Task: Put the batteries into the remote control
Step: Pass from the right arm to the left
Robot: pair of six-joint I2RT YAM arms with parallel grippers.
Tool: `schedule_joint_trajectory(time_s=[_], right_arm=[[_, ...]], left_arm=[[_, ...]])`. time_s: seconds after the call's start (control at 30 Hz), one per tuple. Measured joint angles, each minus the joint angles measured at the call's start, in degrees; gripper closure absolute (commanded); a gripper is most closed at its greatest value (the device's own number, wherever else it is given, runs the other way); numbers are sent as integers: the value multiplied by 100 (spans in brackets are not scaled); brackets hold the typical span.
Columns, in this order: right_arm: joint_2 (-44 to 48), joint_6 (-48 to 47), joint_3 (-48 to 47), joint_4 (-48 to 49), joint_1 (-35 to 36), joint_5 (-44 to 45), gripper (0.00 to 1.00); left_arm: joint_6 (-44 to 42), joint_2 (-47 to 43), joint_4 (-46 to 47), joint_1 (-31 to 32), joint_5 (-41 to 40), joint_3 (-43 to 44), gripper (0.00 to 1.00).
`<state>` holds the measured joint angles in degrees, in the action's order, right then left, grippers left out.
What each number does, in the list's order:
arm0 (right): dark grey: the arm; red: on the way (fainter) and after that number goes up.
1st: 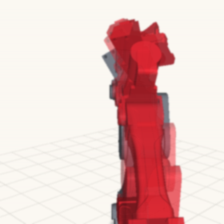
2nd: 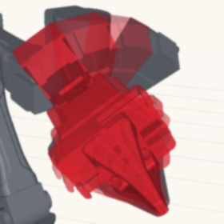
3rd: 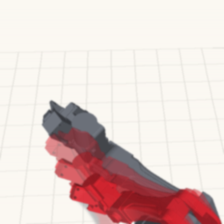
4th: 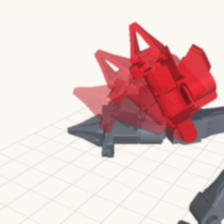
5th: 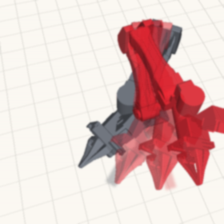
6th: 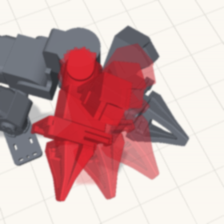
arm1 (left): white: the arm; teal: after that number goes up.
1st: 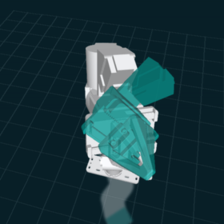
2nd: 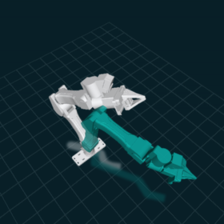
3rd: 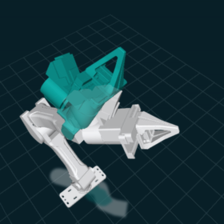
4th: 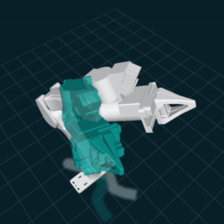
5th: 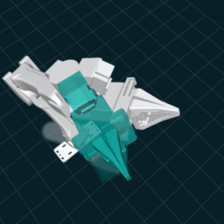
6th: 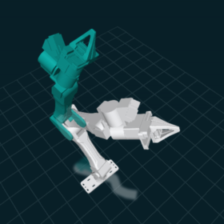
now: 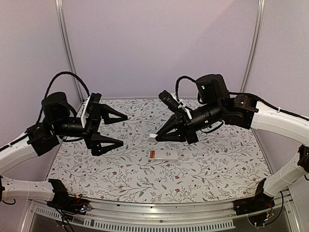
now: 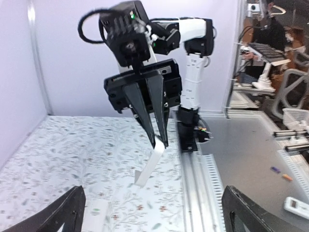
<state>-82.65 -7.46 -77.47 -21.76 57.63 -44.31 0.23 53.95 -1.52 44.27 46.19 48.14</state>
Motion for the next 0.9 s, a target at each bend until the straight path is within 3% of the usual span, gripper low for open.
schedule_joint_trajectory(time_s=[0.2, 0.47, 0.67, 0.9], right_arm=[[-44, 1338, 404, 417, -691, -350, 100], [-505, 3248, 555, 1279, -977, -879, 100], [-863, 4535, 654, 1996, -977, -1154, 100], [-1078, 5436, 675, 2583, -962, -1392, 100]], left_arm=[[-1320, -911, 33, 254, -1871, -496, 1], [-3991, -616, -192, 1794, -4127, -654, 0], [-5473, -85, -280, 2485, -4990, -632, 0], [-6159, 490, -365, 2592, -5202, -435, 8]])
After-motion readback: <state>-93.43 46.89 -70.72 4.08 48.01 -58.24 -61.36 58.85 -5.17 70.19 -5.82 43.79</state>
